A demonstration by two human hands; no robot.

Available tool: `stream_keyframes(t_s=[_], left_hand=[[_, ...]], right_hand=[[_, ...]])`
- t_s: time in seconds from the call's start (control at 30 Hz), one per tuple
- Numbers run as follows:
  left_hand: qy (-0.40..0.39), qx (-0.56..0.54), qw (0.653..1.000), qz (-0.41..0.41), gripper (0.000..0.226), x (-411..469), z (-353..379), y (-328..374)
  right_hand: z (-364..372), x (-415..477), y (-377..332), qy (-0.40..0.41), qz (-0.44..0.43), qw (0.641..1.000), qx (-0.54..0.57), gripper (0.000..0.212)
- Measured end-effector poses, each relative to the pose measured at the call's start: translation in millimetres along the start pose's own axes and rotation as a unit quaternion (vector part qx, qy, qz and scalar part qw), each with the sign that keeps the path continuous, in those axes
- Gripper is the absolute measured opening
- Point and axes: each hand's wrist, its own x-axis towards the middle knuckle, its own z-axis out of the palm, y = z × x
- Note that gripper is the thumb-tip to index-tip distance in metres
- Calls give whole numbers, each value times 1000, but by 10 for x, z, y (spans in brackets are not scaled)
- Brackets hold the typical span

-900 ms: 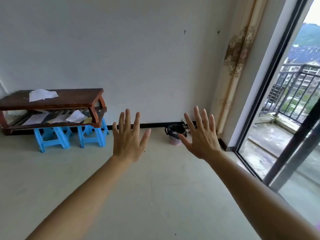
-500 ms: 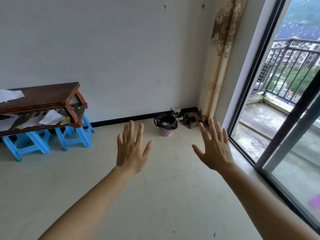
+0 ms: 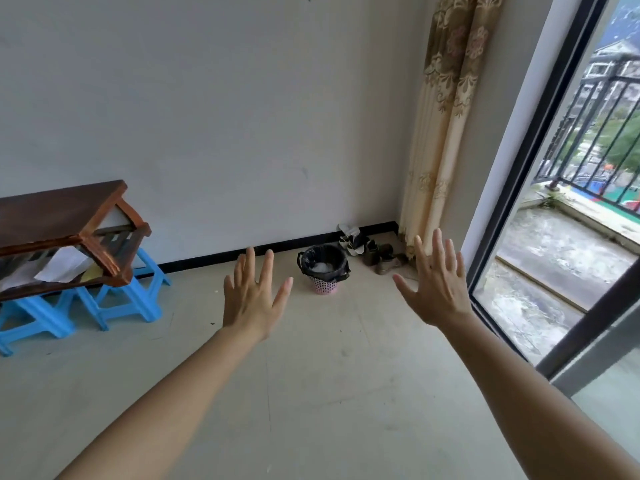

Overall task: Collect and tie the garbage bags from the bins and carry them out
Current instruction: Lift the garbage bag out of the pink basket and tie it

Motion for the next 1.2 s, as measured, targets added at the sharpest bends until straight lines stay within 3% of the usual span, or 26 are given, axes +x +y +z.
stream_keyframes(t_s=[0.23,0.43,0.8,0.97,1.2], left_hand=[[-2,-9,1000,-24,72,1286,469,-16],[9,1,1000,12,84,2815,909,-186],[-8,-30,999,43,69,5827,1242,61],[-66,-22,997,28,71,6804,1928,293],[-165,-23,984,-61,73,8088,2980,357]], right_hand=[[737,1196,-85,-34,-23,999,19,87],[1427,2600,-275,-48,-64,997,5,87],[2126,5206,-256,-59,-40,997,-4,87],[2782,6057,52,-100,-29,995,-3,87],[3934,7518,432,-170,-24,985,23,89]])
